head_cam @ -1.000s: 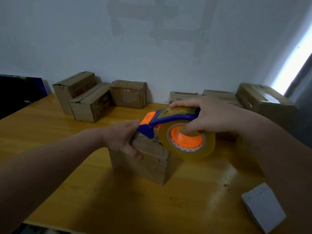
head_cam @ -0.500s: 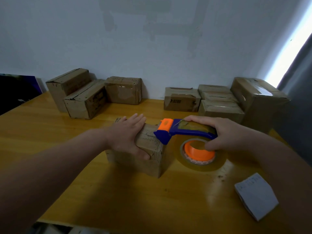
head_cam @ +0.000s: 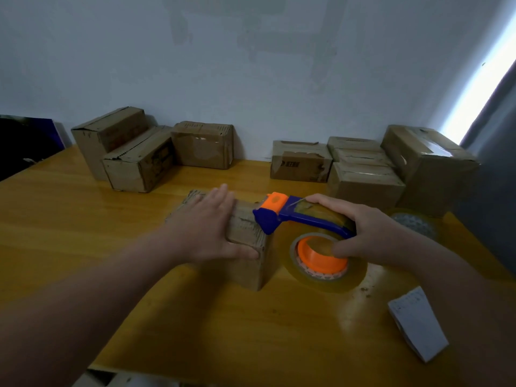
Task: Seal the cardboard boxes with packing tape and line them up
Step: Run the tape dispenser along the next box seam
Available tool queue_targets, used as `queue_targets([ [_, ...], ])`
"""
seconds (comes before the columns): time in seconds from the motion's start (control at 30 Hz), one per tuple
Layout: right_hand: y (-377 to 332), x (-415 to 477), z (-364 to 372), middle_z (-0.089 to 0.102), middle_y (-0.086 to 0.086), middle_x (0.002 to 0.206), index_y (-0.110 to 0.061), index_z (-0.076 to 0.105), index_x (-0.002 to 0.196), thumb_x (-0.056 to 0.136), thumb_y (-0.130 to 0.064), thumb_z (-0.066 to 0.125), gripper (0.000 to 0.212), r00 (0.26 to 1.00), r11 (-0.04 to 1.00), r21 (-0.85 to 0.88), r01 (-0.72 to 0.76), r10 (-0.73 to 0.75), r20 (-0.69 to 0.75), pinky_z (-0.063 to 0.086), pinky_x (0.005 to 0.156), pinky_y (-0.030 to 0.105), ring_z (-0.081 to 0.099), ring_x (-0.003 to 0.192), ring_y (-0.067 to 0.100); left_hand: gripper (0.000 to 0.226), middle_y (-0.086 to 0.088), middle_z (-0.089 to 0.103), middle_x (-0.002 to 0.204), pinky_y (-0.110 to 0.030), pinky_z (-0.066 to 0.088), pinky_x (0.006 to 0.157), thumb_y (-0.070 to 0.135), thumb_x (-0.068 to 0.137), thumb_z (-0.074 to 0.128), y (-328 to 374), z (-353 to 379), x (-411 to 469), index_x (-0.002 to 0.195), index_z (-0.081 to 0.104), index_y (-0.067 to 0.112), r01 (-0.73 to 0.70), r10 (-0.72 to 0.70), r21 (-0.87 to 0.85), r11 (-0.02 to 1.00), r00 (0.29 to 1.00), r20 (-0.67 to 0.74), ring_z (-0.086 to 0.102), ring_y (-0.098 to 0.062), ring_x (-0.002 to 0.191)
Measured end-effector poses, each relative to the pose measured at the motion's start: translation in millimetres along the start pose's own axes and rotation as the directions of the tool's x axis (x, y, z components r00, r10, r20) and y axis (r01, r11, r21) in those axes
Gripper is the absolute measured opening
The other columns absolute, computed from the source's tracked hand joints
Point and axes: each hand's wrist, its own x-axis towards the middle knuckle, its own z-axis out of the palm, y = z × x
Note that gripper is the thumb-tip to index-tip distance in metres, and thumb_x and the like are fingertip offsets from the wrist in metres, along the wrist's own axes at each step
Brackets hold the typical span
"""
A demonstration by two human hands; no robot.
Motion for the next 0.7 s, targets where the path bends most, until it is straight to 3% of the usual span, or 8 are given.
queue_targets([
  [0.1,-4,3,9,0.062,0.003,0.100,-0.056,0.026,0.135,0.079,-0.012,0.072,0.085,1.000,1.000,0.013,0.018,-0.018,-0.023,0.053,0.062,0.024,0.064,0.077,0.021,0.144,-0.013,-0.005,0.160,-0.034,0.001,0.113,0.099,0.038,0.012,-19,1,-8,0.151,-0.004,0.010,0.101,-0.100,0.018,0.995,0.994,-0.030,0.001,-0.024,0.147],
  [0.23,-4,8,14,0.062,0.003,0.097,-0.055,0.028,0.136,0.078,-0.012,0.072,0.085,0.999,0.999,0.024,0.026,-0.024,-0.046,0.051,0.060,0.023,0.063,0.073,0.019,0.141,-0.013,-0.002,0.160,-0.037,0.006,0.117,0.100,0.044,0.009,-4,1,-11,0.152,-0.002,0.010,0.116,-0.116,-0.012,0.993,0.992,-0.038,0.002,-0.025,0.147],
  [0.43,4,4,25,0.065,0.006,0.097,-0.060,0.031,0.129,0.075,-0.008,0.074,0.087,0.997,0.993,0.112,0.034,-0.026,-0.073,0.054,0.061,0.033,0.063,0.070,0.025,0.091,-0.010,-0.001,0.160,-0.034,0.003,0.116,0.072,0.087,0.030,29,12,-1,0.153,0.002,0.016,-0.015,0.018,0.029,0.999,0.992,-0.123,0.002,-0.022,0.147],
  [0.57,-3,2,38,0.064,-0.001,0.090,-0.052,0.033,0.137,0.074,-0.010,0.076,0.087,0.989,0.989,0.130,0.073,-0.054,-0.141,0.047,0.053,0.019,0.056,0.058,0.006,0.097,-0.005,-0.003,0.160,-0.026,-0.002,0.111,0.080,0.076,0.017,4,7,-2,0.153,0.002,0.024,-0.139,0.138,-0.003,0.990,0.986,-0.090,0.002,-0.017,0.147],
  [0.7,-16,0,53,0.063,-0.008,0.090,-0.045,0.037,0.140,0.074,-0.017,0.079,0.084,0.968,0.983,0.120,0.140,-0.111,-0.224,0.043,0.049,0.014,0.056,0.056,0.001,0.098,-0.002,-0.003,0.160,-0.025,-0.001,0.109,0.079,0.068,0.012,-17,5,-2,0.153,0.007,0.031,-0.189,0.187,-0.049,0.981,0.982,-0.039,0.001,-0.016,0.147],
])
